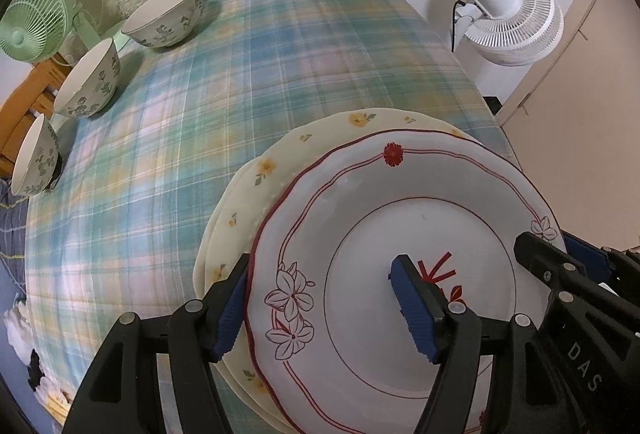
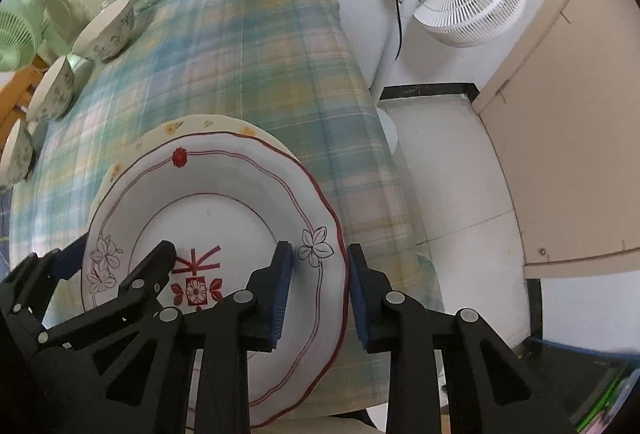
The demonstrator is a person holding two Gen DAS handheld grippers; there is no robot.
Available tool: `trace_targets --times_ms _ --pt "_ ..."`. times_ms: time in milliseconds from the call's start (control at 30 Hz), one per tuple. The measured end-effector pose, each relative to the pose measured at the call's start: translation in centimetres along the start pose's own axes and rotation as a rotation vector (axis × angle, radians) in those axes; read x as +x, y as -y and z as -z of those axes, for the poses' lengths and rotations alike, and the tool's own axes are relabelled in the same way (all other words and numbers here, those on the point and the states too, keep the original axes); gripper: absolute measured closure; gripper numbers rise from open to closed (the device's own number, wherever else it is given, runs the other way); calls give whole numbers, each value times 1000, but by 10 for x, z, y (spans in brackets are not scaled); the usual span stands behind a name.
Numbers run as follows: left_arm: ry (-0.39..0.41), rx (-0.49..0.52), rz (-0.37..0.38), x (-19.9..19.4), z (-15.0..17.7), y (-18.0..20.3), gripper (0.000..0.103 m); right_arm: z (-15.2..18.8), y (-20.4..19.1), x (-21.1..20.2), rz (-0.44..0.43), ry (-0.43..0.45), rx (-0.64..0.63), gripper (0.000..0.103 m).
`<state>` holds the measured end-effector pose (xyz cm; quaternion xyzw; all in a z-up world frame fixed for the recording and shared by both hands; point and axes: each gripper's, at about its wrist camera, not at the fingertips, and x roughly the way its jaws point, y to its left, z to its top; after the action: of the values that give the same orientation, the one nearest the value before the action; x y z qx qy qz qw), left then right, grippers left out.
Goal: Organize plates and bowls
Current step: 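Lower the red-rimmed plate onto the stack and open the left tool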
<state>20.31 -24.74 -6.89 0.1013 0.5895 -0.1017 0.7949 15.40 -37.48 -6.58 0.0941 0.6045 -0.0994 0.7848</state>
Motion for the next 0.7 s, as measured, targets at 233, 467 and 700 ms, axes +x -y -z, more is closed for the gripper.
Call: trace_targets --times_ms 233,467,700 --pt "-23 56 -50 2 2 8 22 -4 2 0 -35 -9 -31 77" --pt "-29 -1 -20 1 2 3 19 -8 -1 2 -55 -10 -55 77" --pt "-17 -66 15 -5 6 -9 18 -14 -8 4 -52 -5 -87 76"
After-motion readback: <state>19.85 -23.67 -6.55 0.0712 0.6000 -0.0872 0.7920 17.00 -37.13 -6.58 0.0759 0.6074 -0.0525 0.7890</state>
